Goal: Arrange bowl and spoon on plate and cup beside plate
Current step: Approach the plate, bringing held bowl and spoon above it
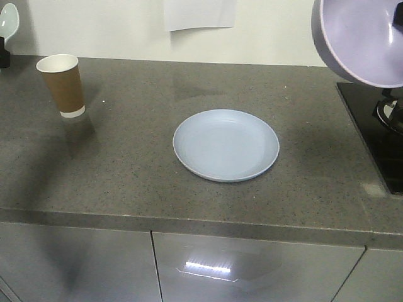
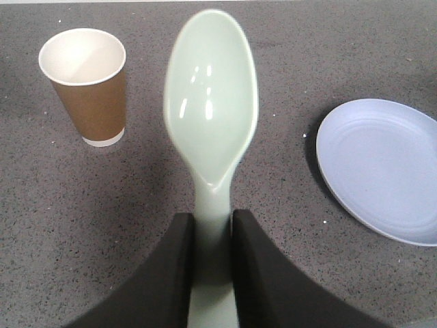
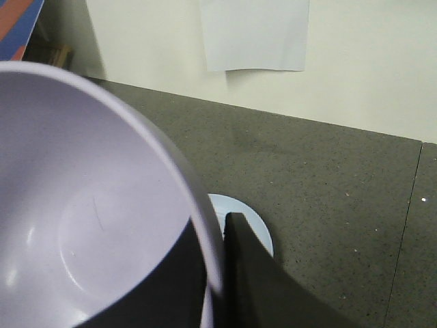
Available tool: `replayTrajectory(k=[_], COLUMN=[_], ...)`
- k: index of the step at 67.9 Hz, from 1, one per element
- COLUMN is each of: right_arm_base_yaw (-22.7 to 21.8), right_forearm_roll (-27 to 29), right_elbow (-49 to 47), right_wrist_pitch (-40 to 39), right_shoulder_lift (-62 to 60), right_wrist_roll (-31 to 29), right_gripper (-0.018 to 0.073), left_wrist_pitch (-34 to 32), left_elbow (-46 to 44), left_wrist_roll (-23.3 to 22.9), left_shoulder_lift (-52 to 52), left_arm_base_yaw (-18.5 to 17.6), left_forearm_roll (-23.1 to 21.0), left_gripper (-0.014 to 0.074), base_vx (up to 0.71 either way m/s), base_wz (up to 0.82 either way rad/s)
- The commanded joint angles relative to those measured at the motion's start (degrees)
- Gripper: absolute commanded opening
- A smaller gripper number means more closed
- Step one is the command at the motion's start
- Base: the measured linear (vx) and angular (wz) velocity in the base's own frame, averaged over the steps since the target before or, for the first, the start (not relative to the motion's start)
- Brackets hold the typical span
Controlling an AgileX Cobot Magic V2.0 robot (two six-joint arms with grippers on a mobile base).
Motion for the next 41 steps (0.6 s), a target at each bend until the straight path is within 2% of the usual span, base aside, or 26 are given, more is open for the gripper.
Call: replayTrajectory(k=[1,41], right_arm_base_yaw=[-0.4,-0.4], right_forearm_roll=[2.9,2.9], right_elbow=[-1.7,-1.7], right_wrist_pitch=[-2.9,-2.9], right_shoulder_lift=[-1.1,-1.1], right_wrist_roll=[-0.4,-0.4], right_gripper=[-0.0003,-0.0003], left_wrist_pitch=[-3.1,-3.1], left_elbow=[-1.3,-1.3], left_wrist_roll=[0.0,0.0], left_shoulder_lift=[-1.7,-1.7], left_arm_base_yaw=[0.1,0.1], left_forearm_roll=[-1.9,-1.9], left_gripper=[-0.0006,-0.0006], base_vx=[0.04,0.02], base_wz=[-0.02,-0.02])
